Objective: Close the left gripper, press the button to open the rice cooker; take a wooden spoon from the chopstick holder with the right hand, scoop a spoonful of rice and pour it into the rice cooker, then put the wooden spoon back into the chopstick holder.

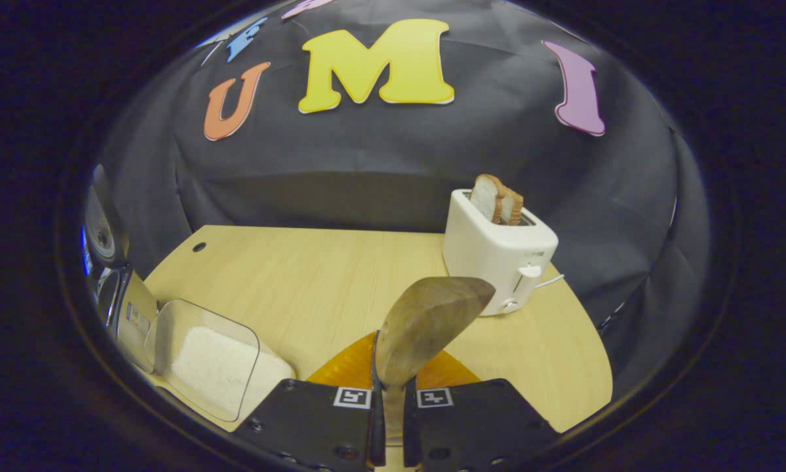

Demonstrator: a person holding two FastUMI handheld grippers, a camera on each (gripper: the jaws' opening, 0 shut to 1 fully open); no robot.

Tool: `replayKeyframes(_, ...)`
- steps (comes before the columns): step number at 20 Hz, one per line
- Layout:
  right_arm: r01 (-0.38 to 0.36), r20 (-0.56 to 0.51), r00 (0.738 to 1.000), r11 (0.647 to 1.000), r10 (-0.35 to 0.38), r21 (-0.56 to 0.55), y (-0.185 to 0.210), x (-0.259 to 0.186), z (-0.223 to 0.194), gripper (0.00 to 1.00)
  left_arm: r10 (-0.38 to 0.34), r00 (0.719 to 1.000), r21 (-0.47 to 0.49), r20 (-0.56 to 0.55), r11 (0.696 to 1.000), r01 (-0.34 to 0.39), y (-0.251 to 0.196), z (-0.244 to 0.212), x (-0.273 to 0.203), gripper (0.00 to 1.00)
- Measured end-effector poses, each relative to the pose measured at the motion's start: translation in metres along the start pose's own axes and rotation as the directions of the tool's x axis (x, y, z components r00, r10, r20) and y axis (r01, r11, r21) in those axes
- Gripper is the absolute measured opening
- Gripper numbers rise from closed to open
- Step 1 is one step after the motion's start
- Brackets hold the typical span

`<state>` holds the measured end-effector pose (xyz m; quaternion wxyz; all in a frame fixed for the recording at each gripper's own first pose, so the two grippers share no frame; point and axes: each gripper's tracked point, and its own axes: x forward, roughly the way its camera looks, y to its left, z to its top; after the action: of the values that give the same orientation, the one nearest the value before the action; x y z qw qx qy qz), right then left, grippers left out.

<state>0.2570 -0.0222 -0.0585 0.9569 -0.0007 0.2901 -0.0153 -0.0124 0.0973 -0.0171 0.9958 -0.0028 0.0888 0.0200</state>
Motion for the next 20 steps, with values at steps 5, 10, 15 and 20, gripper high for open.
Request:
replayKeyframes(5,0.037,0.099,0.994,0.999,-0.034,-0.027,0.007,-0.037,0.036,0.06,-0.024,1.0,-0.019,-0.003,1.0,0.024,0.001,-0.001,-0.001,1.0)
replayKeyframes(10,0.028,0.206,0.978,0.997,-0.011,-0.078,0.045,-0.08,0.073,0.06,-0.034,0.999,-0.037,0.017,0.999,0.034,0.006,0.006,-0.005,0.99)
replayKeyframes(15,-0.021,0.263,0.963,0.989,0.059,-0.146,0.115,-0.103,0.085,0.05,-0.053,0.998,-0.041,0.032,0.998,0.054,0.006,0.01,-0.008,1.0)
replayKeyframes(20,-0.072,0.216,0.97,0.983,0.109,-0.17,0.176,-0.079,0.058,0.05,-0.041,0.999,-0.015,0.026,0.999,0.042,0.01,0.007,-0.009,0.99)
